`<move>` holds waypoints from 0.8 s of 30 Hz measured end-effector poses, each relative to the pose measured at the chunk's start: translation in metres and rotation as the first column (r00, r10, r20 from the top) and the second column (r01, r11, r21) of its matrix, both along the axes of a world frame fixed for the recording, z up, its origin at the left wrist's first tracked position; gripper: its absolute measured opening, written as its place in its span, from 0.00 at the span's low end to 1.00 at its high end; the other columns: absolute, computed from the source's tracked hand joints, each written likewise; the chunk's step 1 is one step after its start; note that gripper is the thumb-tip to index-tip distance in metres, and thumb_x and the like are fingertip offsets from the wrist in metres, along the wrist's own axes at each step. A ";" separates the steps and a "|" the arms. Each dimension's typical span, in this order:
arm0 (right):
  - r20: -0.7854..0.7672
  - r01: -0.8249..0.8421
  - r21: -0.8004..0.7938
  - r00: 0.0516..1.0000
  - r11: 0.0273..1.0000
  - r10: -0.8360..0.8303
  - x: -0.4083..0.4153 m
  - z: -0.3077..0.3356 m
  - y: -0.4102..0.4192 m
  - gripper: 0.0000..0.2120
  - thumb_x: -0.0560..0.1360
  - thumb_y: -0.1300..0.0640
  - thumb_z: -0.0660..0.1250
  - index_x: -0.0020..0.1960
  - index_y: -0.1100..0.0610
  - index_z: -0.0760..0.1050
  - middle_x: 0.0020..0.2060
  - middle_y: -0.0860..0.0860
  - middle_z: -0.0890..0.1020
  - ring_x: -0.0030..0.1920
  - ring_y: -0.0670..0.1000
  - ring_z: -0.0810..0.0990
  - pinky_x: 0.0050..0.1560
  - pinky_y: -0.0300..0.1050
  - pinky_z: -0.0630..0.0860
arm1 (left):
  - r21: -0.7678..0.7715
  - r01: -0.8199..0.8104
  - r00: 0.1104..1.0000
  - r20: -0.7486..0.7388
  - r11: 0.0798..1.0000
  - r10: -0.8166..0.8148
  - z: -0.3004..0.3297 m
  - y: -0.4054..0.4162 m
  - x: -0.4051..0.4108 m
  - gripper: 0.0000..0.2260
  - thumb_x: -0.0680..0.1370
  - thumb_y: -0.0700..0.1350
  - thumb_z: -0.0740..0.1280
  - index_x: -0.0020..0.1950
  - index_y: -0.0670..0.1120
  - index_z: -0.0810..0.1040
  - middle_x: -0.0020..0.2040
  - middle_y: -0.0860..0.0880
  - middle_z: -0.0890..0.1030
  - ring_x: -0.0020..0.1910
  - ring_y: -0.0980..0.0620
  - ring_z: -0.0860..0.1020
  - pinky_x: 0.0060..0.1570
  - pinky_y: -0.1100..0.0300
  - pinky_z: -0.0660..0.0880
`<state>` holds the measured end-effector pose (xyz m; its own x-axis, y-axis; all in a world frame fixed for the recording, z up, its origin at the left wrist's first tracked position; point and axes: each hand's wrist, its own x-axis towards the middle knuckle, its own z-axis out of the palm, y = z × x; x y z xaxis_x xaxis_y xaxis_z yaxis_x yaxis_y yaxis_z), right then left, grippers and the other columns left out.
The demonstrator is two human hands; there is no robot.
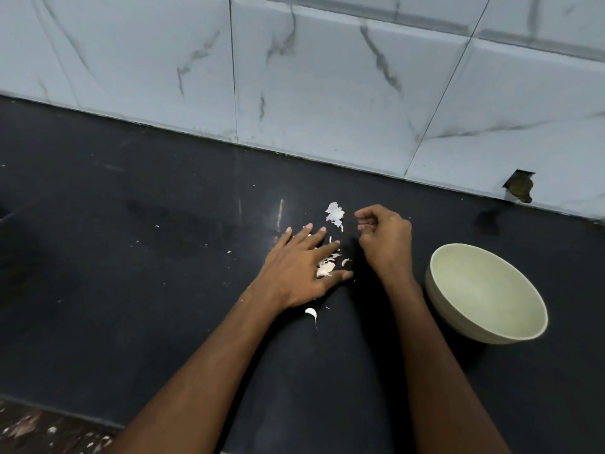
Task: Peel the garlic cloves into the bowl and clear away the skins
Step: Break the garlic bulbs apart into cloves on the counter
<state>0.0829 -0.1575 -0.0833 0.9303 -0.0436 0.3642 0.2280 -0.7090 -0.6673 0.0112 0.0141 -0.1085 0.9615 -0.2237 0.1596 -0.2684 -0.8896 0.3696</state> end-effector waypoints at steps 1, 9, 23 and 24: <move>0.002 -0.009 0.021 1.000 1.000 0.009 -0.001 0.000 -0.001 0.16 0.74 0.70 0.66 0.53 0.54 0.85 0.45 0.48 0.87 0.48 0.48 0.86 0.59 0.46 0.81 | 0.011 -0.001 1.000 0.016 1.000 0.001 -0.001 0.003 -0.003 0.27 0.82 0.67 0.56 0.80 0.58 0.67 0.83 0.52 0.60 0.84 0.51 0.51 0.82 0.48 0.45; -0.066 -0.117 -0.024 0.991 0.993 0.116 -0.020 0.004 0.005 0.13 0.74 0.67 0.70 0.54 0.54 0.86 0.49 0.50 0.86 0.45 0.45 0.84 0.58 0.41 0.79 | -0.198 -0.024 0.998 0.045 0.980 0.034 -0.001 0.029 -0.026 0.20 0.85 0.54 0.63 0.76 0.50 0.74 0.81 0.49 0.66 0.83 0.51 0.57 0.80 0.55 0.45; -0.202 -0.434 0.078 0.875 0.898 0.440 -0.070 0.016 0.022 0.12 0.75 0.62 0.77 0.57 0.54 0.85 0.47 0.47 0.86 0.40 0.38 0.85 0.49 0.30 0.78 | -0.496 -0.154 0.981 0.025 0.854 0.191 0.004 0.084 -0.054 0.23 0.72 0.61 0.71 0.66 0.56 0.83 0.75 0.56 0.74 0.78 0.59 0.65 0.78 0.41 0.60; -0.214 -0.435 0.081 0.871 0.897 0.442 -0.069 0.016 0.021 0.15 0.74 0.60 0.79 0.60 0.53 0.84 0.50 0.48 0.85 0.41 0.39 0.85 0.50 0.32 0.79 | -0.515 -0.144 0.984 0.020 0.845 0.180 0.005 0.083 -0.054 0.24 0.72 0.63 0.70 0.67 0.57 0.82 0.74 0.57 0.74 0.77 0.59 0.66 0.78 0.42 0.61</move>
